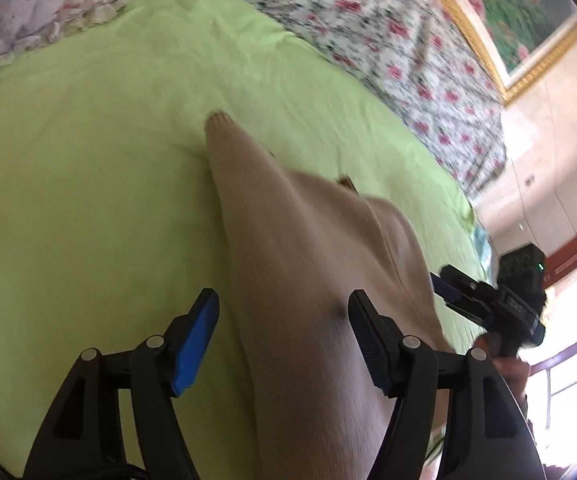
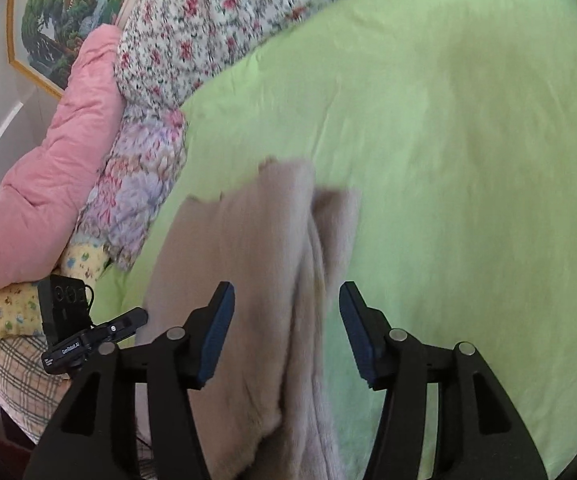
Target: Fold small clothes
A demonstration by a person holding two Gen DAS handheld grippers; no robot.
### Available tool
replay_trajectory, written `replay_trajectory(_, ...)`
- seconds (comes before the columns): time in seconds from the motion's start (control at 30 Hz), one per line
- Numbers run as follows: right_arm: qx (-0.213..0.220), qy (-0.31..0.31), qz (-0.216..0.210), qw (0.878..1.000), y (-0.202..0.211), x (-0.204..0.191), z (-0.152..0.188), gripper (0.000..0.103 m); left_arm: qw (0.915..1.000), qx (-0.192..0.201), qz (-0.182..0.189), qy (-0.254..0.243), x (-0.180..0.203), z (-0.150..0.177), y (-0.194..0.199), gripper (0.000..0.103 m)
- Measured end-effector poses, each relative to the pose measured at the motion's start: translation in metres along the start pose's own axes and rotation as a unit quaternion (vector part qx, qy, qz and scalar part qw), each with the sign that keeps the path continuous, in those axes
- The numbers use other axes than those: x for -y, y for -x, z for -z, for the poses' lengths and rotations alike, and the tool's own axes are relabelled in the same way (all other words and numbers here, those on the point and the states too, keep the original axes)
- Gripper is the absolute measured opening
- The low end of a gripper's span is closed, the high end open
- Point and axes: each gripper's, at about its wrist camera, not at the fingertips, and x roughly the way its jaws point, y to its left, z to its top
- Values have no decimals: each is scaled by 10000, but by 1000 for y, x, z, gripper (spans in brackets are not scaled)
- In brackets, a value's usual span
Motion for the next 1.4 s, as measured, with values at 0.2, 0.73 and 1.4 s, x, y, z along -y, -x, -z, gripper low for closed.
replay_trajectory(0.2,-70,248,29,9997,-30,-18,-22,56,9985,-126,-298,452,-16,-39,-44,68)
replay_trajectory(0.73,-136,521,890,9946,-56,7,-23,9,9916,-98,-1105,-659,19,-48,-75,27)
replay_trajectory(1.4,521,-57,448,9976,81,-27,121,42,9874,137,-869,-1314,48,163,68,54)
